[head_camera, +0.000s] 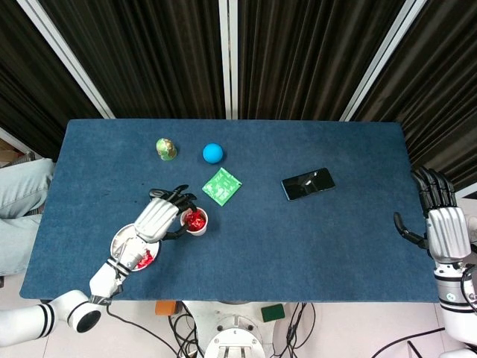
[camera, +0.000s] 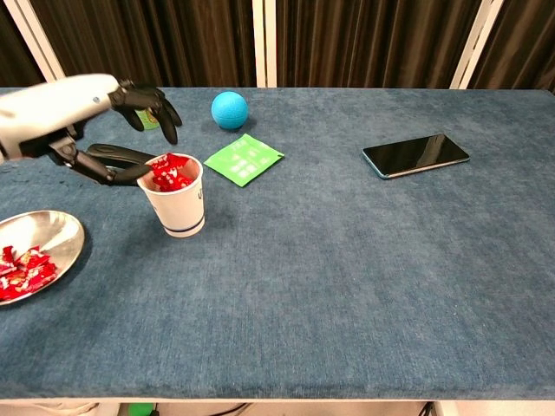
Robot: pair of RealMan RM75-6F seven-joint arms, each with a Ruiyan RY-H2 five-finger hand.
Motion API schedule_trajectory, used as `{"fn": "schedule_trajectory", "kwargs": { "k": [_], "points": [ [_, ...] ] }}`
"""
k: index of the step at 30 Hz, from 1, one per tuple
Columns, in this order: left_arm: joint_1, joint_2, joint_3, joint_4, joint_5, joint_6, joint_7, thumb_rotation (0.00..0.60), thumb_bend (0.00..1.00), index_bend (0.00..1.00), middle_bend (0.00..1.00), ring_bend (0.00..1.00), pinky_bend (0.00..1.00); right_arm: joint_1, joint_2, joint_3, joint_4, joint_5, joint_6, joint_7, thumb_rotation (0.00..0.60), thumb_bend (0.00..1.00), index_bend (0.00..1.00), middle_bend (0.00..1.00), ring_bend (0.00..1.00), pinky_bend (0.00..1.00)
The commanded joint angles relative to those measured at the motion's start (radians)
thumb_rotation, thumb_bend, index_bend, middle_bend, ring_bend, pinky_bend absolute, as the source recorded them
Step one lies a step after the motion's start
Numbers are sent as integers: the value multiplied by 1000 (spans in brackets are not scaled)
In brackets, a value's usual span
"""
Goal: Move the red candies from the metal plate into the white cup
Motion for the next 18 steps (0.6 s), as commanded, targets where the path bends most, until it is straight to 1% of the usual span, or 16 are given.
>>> {"fn": "schedule_trajectory", "kwargs": {
  "k": [1,5,9,13,16,18],
  "points": [
    [30,48,4,-53,30,64,5,600,351,348,235,75,276,0,0,0,2,-1,0,2,600,380,0,0,0,0],
    [70,118,13,-120,61,138,10,600,351,355,235,74,275,1,-1,-1,3,-3,1,5,600,380,0,0,0,0],
    [140,202,30,-174,74,235,23,600,347,354,238,76,276,-6,-1,-6,8,-8,10,10,600,380,0,0,0,0],
    [231,273,61,-174,53,324,33,600,324,338,256,98,280,-25,3,-20,32,-1,15,18,600,380,0,0,0,0],
    [313,313,94,-153,12,382,55,600,278,302,251,99,281,-48,5,-37,64,14,14,28,600,379,0,0,0,0],
    [364,334,119,-145,-28,401,84,598,212,236,215,93,275,-65,4,-52,91,25,11,31,600,377,0,0,0,0]
  ]
}}
